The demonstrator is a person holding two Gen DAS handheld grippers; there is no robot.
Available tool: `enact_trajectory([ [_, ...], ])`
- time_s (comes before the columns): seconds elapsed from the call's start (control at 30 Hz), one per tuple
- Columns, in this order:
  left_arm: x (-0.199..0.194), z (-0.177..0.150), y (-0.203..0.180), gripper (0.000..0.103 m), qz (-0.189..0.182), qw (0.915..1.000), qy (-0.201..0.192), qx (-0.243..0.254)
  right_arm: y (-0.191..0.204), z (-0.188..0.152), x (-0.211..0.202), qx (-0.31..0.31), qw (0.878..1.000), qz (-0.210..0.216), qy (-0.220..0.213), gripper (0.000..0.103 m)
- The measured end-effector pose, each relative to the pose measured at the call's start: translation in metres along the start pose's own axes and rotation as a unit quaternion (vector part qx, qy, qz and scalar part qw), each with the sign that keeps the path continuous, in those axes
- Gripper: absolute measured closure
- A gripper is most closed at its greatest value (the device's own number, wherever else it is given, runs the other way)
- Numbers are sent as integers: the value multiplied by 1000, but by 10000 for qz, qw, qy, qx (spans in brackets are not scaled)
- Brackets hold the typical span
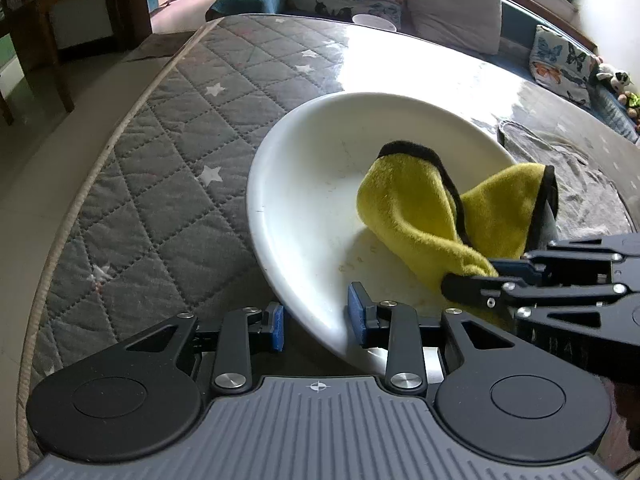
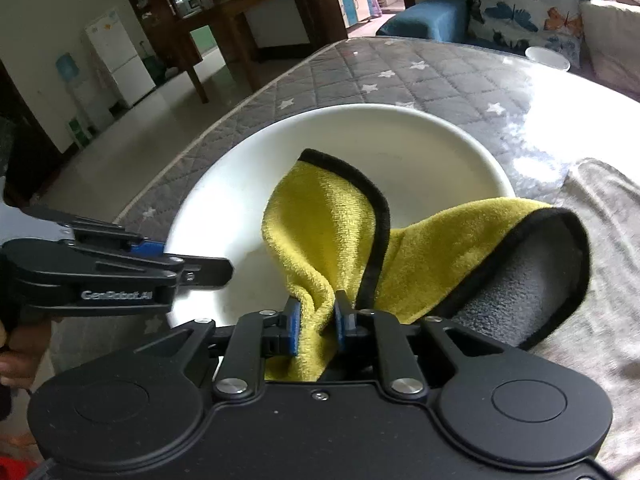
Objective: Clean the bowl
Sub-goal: 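Slide the pinched yellow cloth along the inner bowl wall with the right tool, then push the yellow cloth deeper into the bowl with the right tool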
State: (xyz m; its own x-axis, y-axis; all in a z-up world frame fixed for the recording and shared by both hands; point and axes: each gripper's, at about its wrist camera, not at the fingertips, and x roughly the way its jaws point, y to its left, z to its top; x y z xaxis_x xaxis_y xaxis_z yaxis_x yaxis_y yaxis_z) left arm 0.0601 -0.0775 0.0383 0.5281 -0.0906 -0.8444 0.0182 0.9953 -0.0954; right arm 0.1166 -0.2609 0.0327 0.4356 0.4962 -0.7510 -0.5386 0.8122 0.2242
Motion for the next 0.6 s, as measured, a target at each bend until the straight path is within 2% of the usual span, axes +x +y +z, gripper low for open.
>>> enact_trajectory([
  [0.6, 0, -2, 0, 67, -15, 10000, -8, 37, -14, 6, 8, 31, 9989, -410, -207, 87],
])
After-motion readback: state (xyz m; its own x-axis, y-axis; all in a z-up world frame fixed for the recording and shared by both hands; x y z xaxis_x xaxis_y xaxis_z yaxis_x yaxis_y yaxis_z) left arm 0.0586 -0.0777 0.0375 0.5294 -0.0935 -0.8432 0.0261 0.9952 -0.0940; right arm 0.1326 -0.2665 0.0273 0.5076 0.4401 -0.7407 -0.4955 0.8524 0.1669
